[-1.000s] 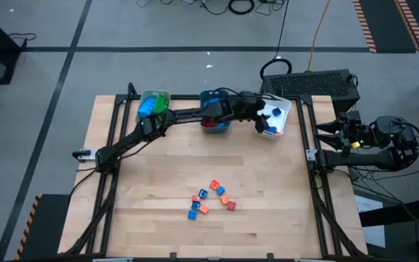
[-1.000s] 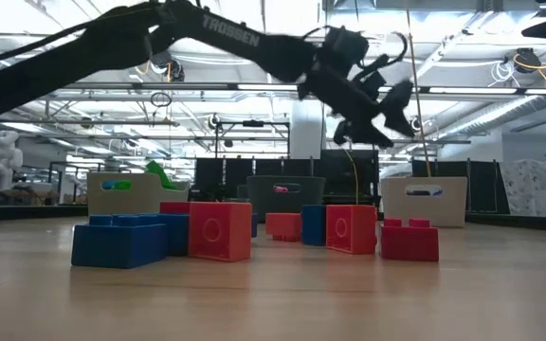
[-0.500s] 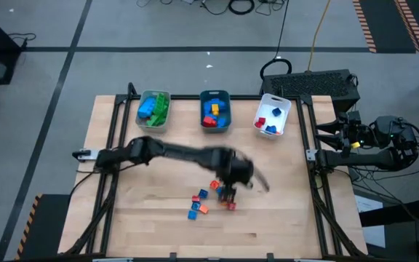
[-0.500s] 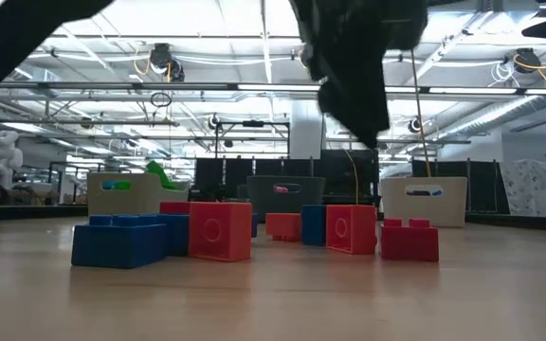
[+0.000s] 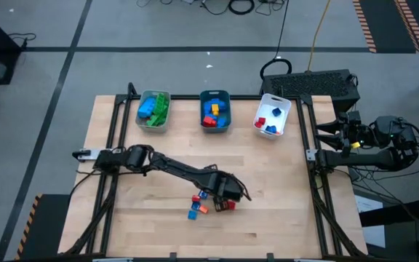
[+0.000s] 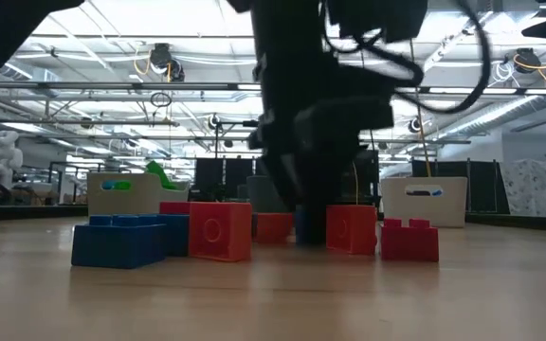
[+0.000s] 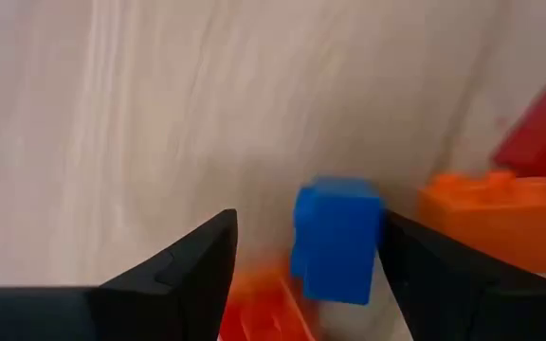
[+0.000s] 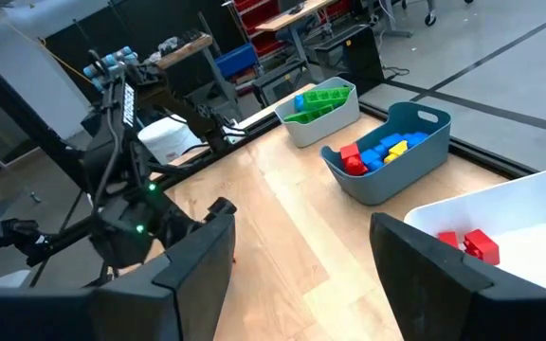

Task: Sort blocks by size
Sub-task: Put the small blue 4 stud game piece into the white bin, then put the small orange 4 stud game piece into the white bin

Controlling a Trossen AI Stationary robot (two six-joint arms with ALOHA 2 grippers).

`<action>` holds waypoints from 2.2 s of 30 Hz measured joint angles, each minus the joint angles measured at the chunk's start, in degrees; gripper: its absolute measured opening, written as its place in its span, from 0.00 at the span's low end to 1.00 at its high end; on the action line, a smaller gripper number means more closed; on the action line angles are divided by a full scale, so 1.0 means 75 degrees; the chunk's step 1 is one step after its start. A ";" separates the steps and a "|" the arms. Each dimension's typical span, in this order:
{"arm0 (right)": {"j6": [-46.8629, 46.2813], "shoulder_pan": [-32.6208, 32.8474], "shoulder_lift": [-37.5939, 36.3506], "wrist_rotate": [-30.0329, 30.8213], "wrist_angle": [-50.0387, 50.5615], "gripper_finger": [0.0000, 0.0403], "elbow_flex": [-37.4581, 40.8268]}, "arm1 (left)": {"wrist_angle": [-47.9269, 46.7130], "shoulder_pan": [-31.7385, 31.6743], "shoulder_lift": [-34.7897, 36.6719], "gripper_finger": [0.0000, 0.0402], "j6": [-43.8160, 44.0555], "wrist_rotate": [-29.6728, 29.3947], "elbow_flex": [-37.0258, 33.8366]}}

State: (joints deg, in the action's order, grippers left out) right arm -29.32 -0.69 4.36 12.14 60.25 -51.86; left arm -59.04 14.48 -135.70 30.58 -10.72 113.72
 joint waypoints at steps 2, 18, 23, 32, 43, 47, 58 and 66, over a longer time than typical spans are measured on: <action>0.0000 0.0000 0.0000 0.0000 0.0000 0.59 0.0000 | -0.0027 0.0034 0.0000 0.62 0.0180 0.0082 -0.0114; -0.0023 0.0000 0.0000 0.0003 0.0000 0.59 0.0000 | 0.0432 -0.0157 0.0009 0.25 -0.0158 0.0314 -0.0230; -0.0135 0.0002 -0.0002 0.0003 0.0000 0.59 0.0000 | 0.1112 -0.0701 -0.0012 0.25 -0.0648 0.0298 0.0379; -0.0207 0.0000 -0.0001 0.0006 -0.0001 0.59 0.0000 | 0.4003 -0.2368 -0.0009 0.25 -0.0809 -0.0464 0.1297; -0.0204 0.0002 0.0000 0.0053 0.0000 0.59 0.0000 | 0.7689 -0.3749 -0.0363 0.25 -0.0984 -0.0375 0.1310; -0.0200 0.0000 -0.0001 0.0226 -0.0001 0.59 0.0003 | 0.8067 -0.3842 -0.0749 0.25 -0.0943 -0.0213 0.1304; -0.0198 0.0002 0.0000 0.0221 -0.0003 0.59 0.0003 | 0.8042 -0.3686 -0.1190 0.38 -0.2488 -0.0057 0.1298; -0.0227 0.0000 0.0000 0.0198 -0.0003 0.59 0.0003 | 0.7702 -0.3622 -0.1174 0.57 -0.2467 -0.0126 0.1301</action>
State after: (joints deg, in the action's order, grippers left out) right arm -31.03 -0.69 4.36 13.63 60.23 -51.83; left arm -1.27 -12.68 -144.51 12.08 -11.66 123.48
